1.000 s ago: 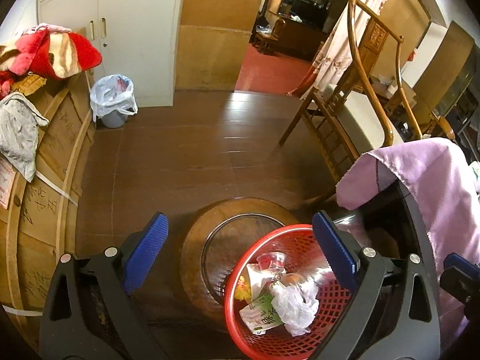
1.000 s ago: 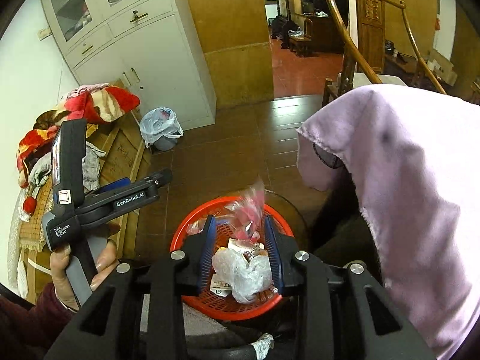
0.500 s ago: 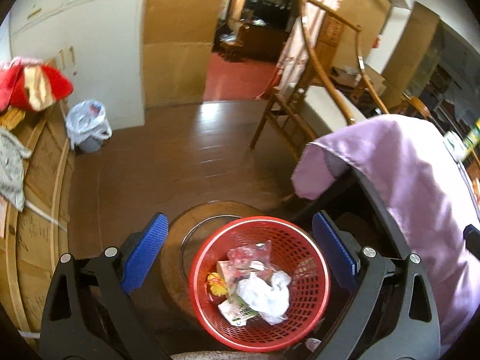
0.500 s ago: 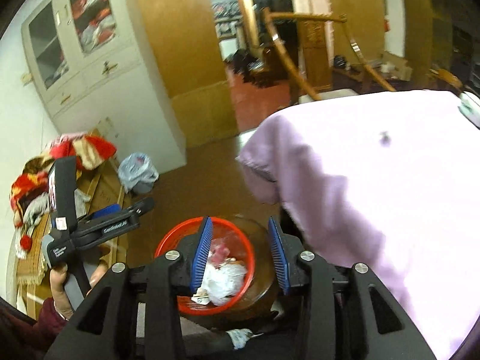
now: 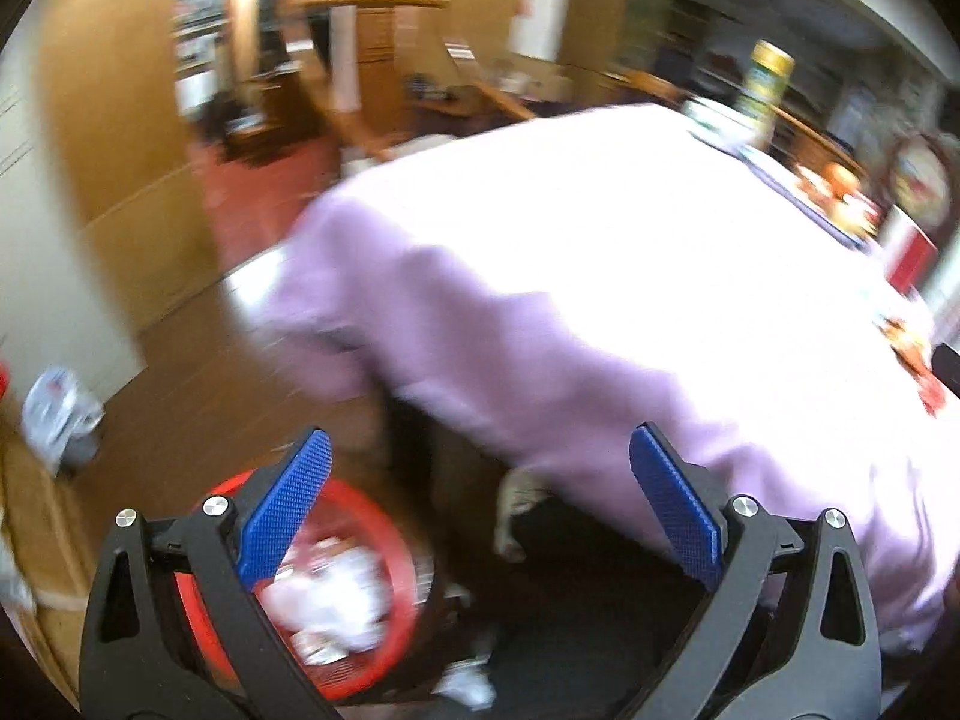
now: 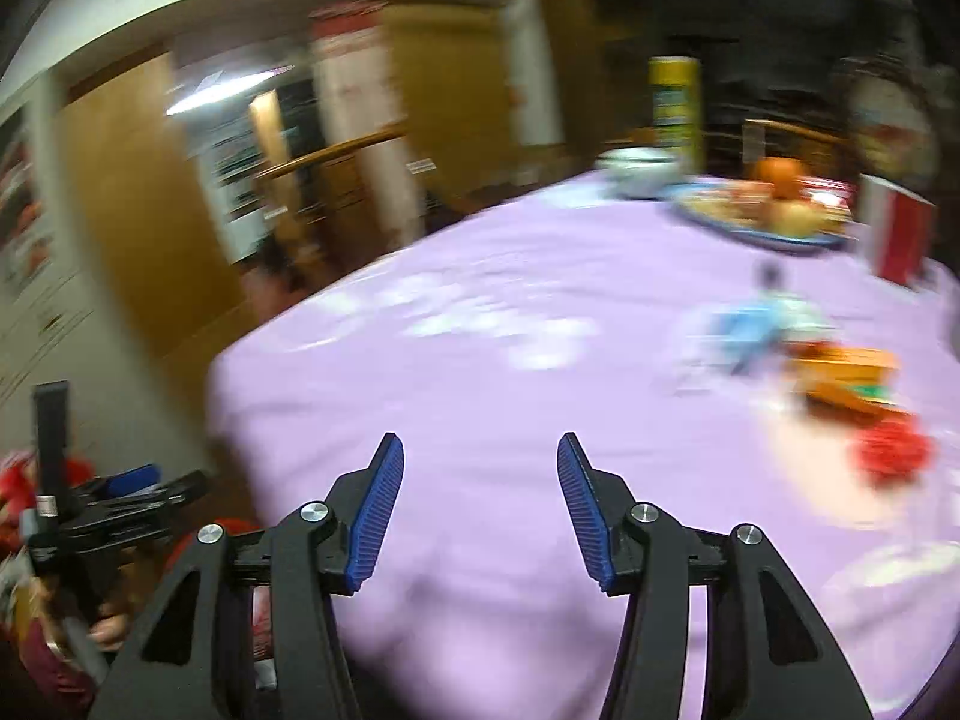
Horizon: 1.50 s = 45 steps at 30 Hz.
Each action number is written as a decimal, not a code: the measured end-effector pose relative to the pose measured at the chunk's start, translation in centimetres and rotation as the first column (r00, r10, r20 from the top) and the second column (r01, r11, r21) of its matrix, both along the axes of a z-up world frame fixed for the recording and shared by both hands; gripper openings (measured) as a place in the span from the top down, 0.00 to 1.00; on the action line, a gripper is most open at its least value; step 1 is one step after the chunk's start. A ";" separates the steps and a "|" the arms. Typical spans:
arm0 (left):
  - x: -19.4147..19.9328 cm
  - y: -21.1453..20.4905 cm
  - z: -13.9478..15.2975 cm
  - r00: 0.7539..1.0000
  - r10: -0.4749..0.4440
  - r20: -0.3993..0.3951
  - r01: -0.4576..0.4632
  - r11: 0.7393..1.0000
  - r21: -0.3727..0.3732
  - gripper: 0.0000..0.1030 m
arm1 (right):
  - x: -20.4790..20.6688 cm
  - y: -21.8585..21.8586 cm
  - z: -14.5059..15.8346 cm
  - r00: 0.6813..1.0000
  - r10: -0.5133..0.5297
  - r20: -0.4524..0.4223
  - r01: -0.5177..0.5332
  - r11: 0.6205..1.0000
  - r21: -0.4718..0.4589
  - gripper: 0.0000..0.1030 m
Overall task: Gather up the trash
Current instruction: 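Swing both open tools back toward the table, then grasp the blue face mask with the left tool while the right tool grasps the red netting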
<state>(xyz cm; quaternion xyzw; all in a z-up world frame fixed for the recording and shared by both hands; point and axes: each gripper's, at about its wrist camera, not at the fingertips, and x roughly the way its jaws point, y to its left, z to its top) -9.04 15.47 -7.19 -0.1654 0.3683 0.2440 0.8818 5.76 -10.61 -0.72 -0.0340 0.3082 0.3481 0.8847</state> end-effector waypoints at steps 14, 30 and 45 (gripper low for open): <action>25.2 -14.6 2.1 0.862 -0.504 -0.058 0.507 0.861 0.052 0.07 | 10.7 -14.4 -1.6 0.883 -0.470 0.010 0.469 0.882 0.041 0.33; 37.3 -20.3 -0.5 0.787 -0.611 -0.087 0.613 0.790 -0.013 0.07 | 12.3 -16.5 -3.6 0.848 -0.513 -0.132 0.525 0.847 0.084 0.28; 33.9 -14.0 1.6 0.844 -0.535 0.048 0.537 0.841 -0.063 0.77 | 13.1 -16.8 -4.0 0.841 -0.507 -0.187 0.530 0.843 0.095 0.28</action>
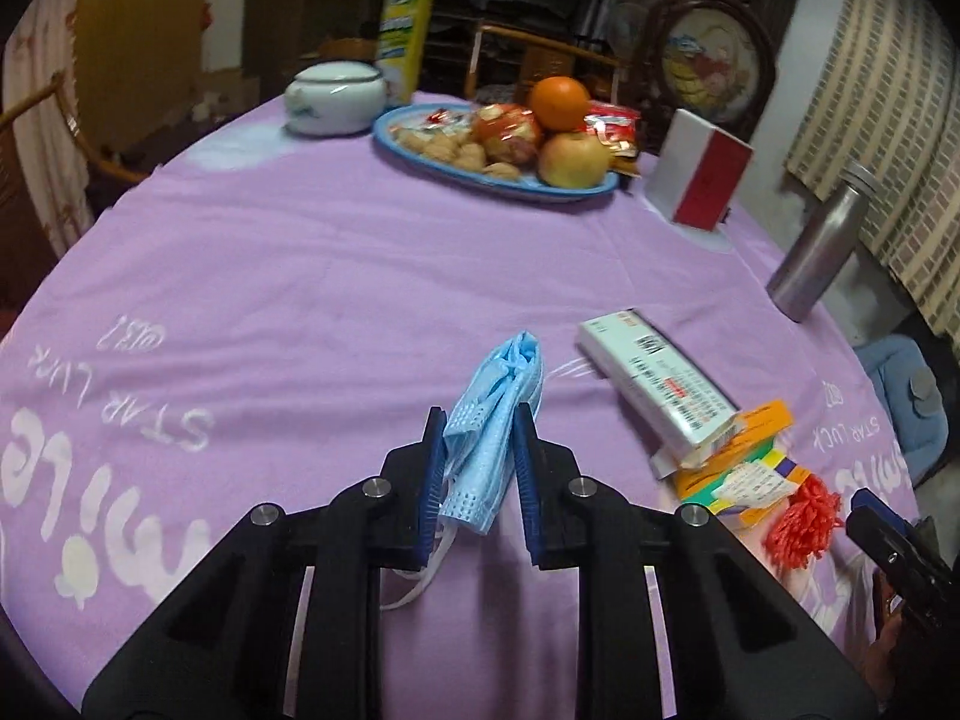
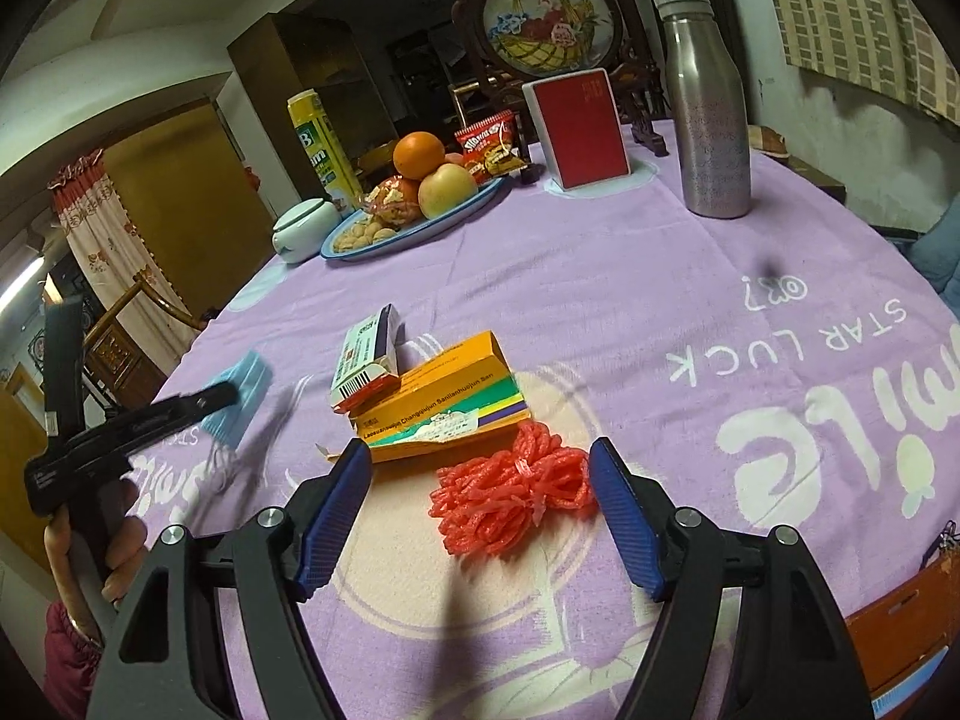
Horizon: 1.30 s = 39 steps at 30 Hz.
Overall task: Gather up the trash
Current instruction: 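Grasp the blue face mask with the left tool while the right tool grasps the red netting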
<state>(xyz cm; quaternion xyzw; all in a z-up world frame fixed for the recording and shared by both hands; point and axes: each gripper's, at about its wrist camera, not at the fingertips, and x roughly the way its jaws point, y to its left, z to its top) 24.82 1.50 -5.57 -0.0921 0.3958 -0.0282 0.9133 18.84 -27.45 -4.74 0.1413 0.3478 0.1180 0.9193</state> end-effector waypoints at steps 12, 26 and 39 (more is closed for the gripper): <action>-0.9 2.5 -1.1 0.997 0.050 -0.065 -0.052 0.998 -0.034 0.77 | 2.2 0.0 -1.8 0.990 -0.045 -0.135 0.045 0.999 -0.008 0.28; -0.5 2.4 -1.4 0.995 0.050 -0.087 -0.053 0.998 -0.029 0.74 | -1.7 -0.4 1.2 0.991 -0.053 0.123 0.050 0.998 0.031 0.79; -0.4 0.4 -2.1 0.996 -0.009 -0.085 0.014 0.998 0.062 0.76 | -1.4 0.3 0.6 0.997 -0.001 0.081 0.000 1.000 0.016 0.77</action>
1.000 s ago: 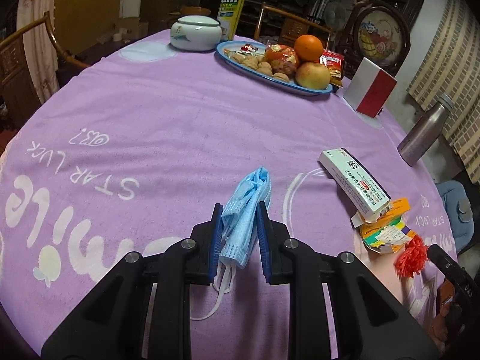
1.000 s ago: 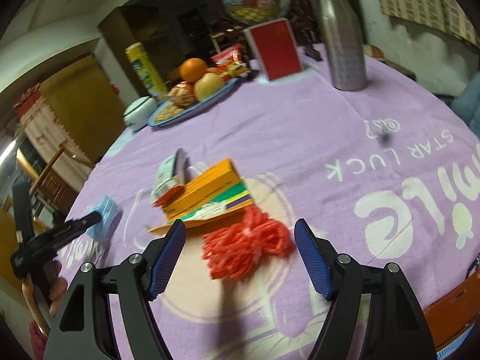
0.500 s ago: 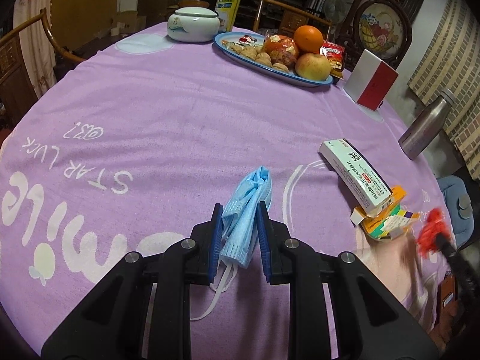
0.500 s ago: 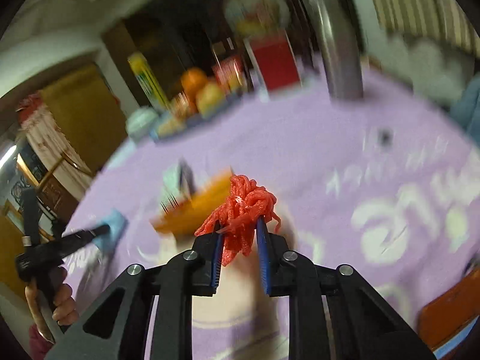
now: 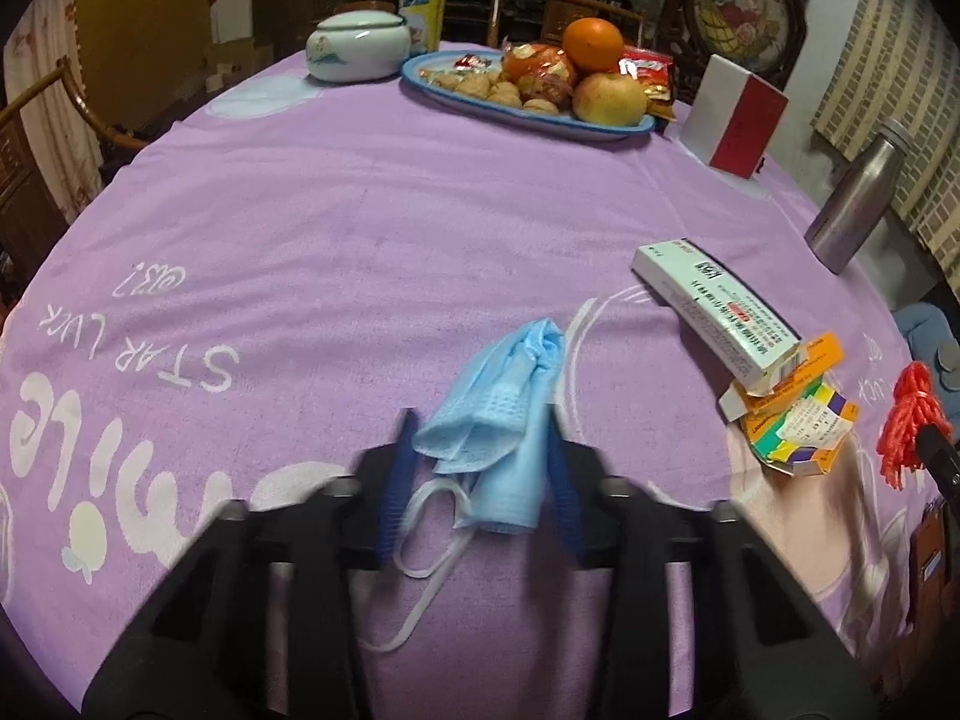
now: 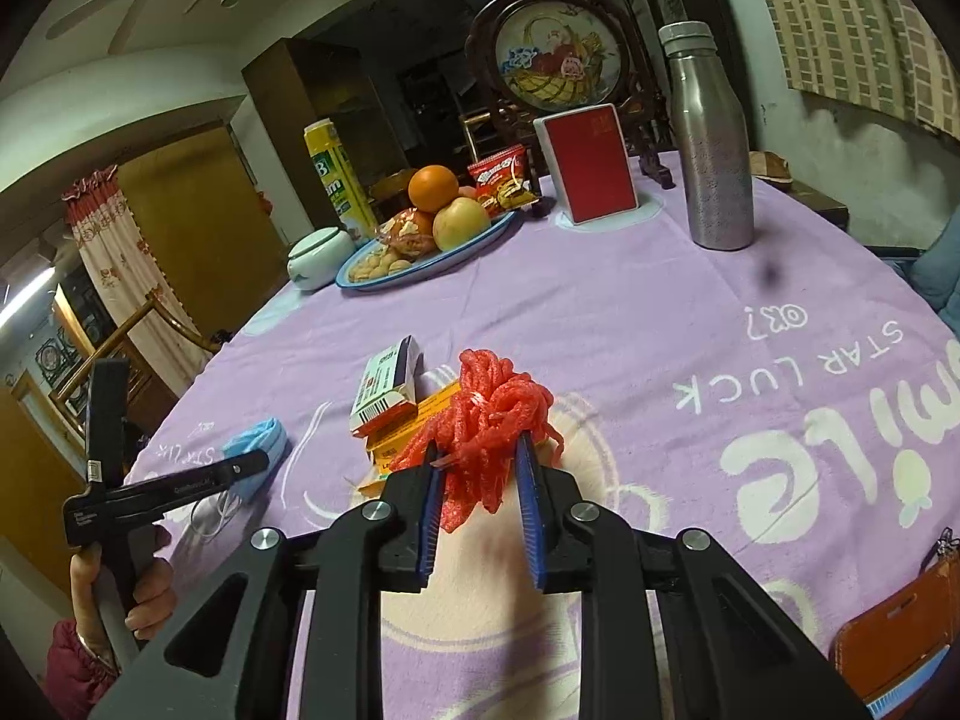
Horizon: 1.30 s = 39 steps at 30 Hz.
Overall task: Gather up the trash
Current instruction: 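Grasp the blue face mask with the left tool while the right tool grasps the red netting, then carry the mask and red netting to the red basket and release both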
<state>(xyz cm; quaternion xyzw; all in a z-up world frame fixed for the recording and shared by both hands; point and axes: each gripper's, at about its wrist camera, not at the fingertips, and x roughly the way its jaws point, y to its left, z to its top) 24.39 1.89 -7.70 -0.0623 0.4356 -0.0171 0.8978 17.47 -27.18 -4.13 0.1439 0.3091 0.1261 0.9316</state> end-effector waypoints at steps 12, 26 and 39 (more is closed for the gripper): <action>-15.8 7.4 4.6 0.960 0.230 0.157 -0.227 0.973 -0.037 0.81 | -1.5 1.8 1.0 0.987 0.156 0.048 -0.158 0.986 0.052 0.77; -43.7 19.1 -0.5 0.635 0.772 -0.036 -0.773 0.634 -0.037 0.81 | -9.1 17.6 4.4 0.746 0.660 0.091 -0.666 0.743 0.070 0.78; -49.2 23.8 -6.9 0.540 0.823 -0.174 -0.842 0.527 -0.119 0.25 | -18.5 32.2 2.8 0.489 0.870 -0.062 -0.873 0.488 -0.030 0.77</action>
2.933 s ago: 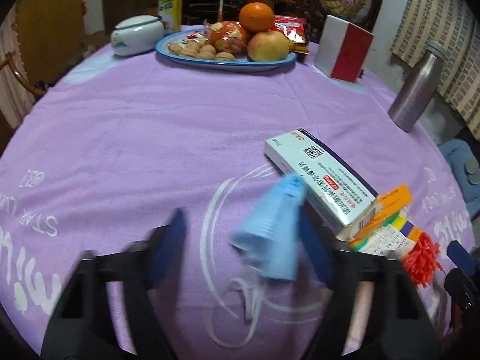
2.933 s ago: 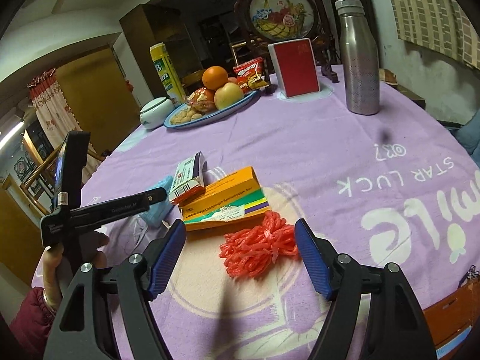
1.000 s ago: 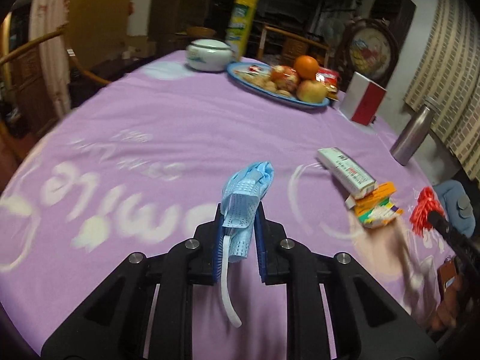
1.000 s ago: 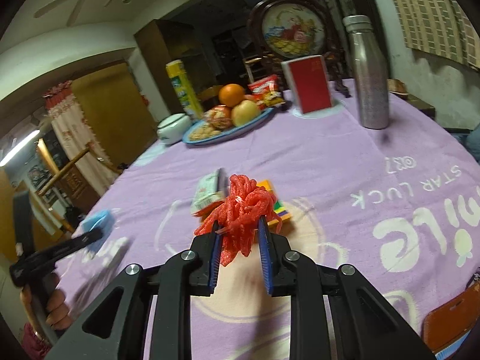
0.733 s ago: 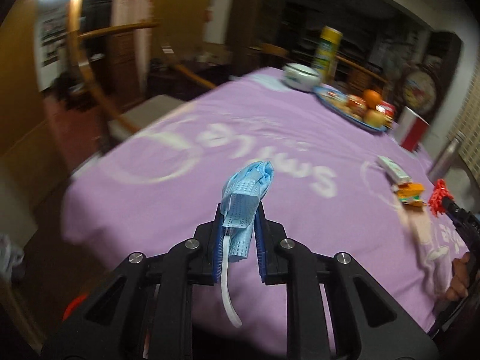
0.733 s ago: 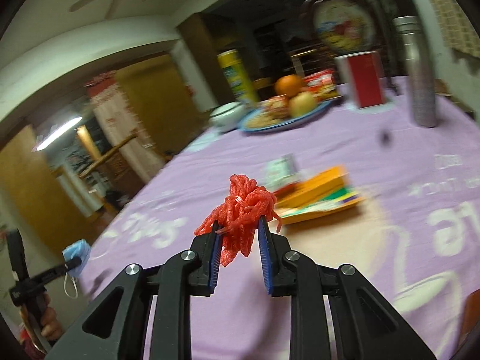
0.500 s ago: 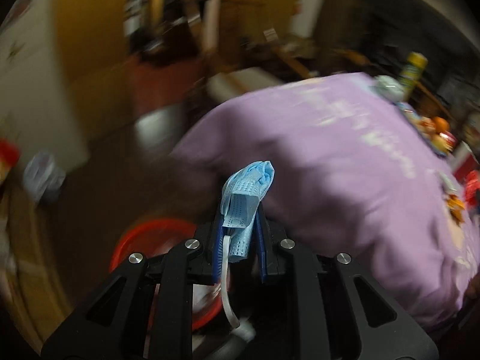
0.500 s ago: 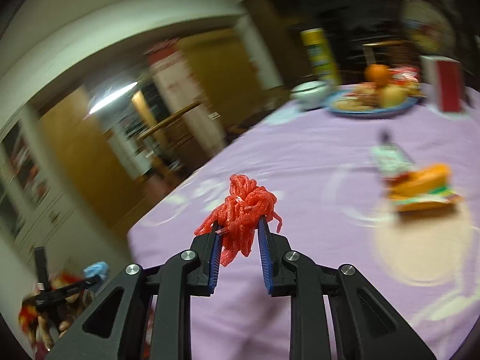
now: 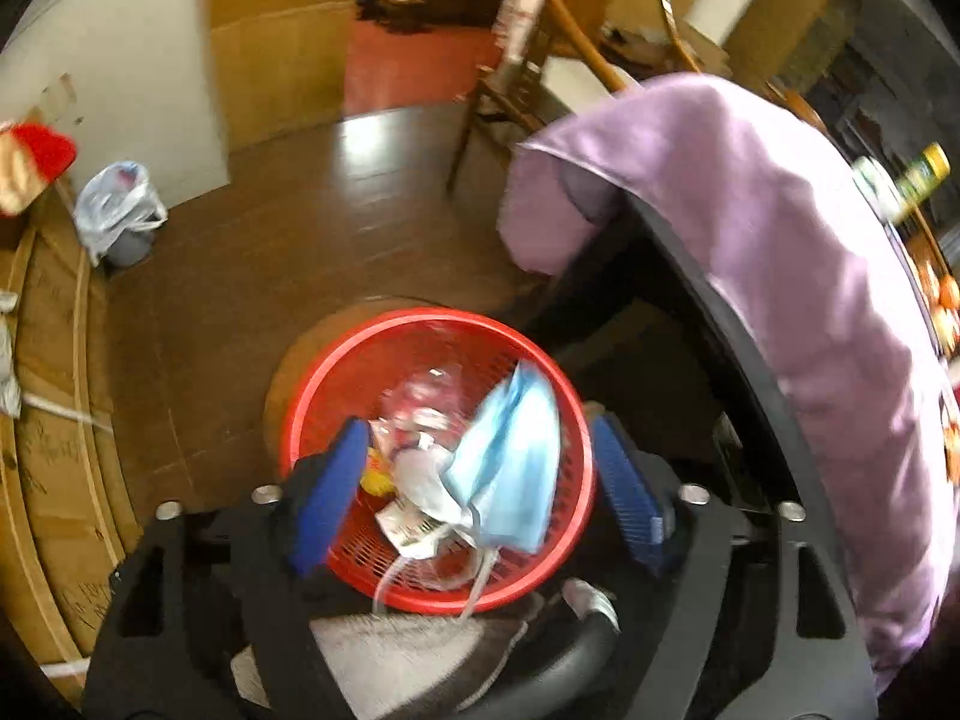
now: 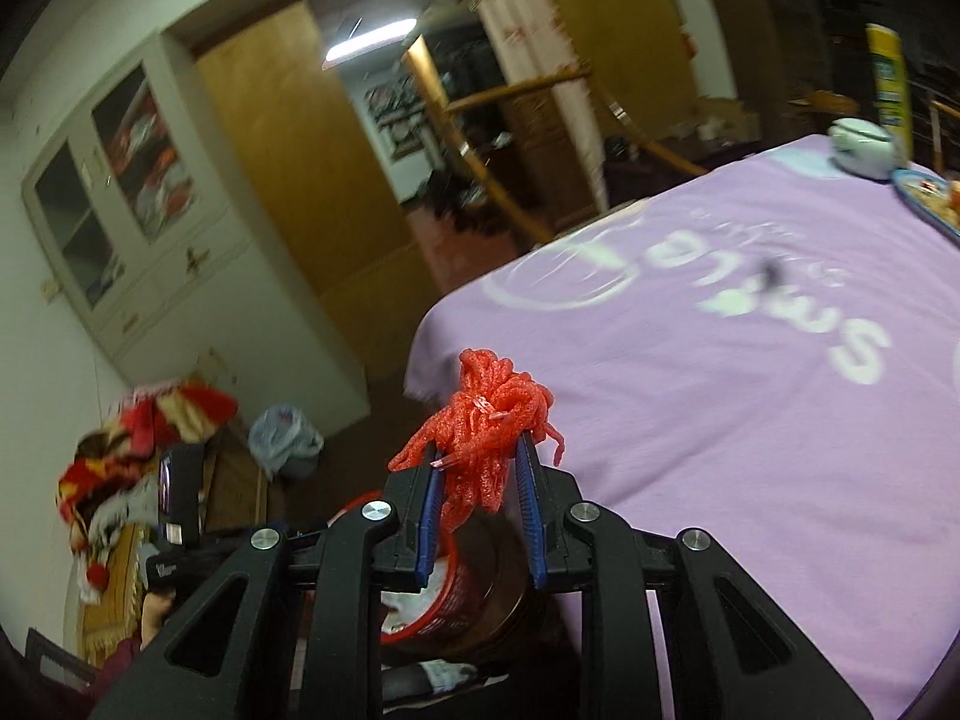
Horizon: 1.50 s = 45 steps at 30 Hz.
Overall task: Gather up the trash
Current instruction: 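Carry the mask and red netting to the red basket and release both, then swing both open tools back toward the table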
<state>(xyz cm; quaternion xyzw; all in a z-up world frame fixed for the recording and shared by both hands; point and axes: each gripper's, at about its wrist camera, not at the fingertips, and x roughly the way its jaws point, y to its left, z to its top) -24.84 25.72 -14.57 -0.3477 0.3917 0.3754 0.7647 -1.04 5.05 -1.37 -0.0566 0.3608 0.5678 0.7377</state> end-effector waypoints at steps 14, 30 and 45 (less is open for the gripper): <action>-4.9 4.9 -1.1 0.976 0.215 -0.018 -0.212 0.971 0.108 0.14 | -9.3 12.9 -5.3 0.962 0.270 -0.027 -0.269 0.932 -0.245 0.73; -5.5 5.8 -1.8 0.969 0.249 -0.010 -0.247 0.966 0.081 0.14 | -12.8 14.7 -7.1 0.905 0.417 -0.087 -0.423 0.854 -0.303 0.32; -3.2 2.8 1.0 0.990 0.141 0.025 -0.143 0.978 0.154 0.13 | -6.7 6.6 -2.0 0.990 0.118 0.075 -0.106 0.984 -0.146 0.32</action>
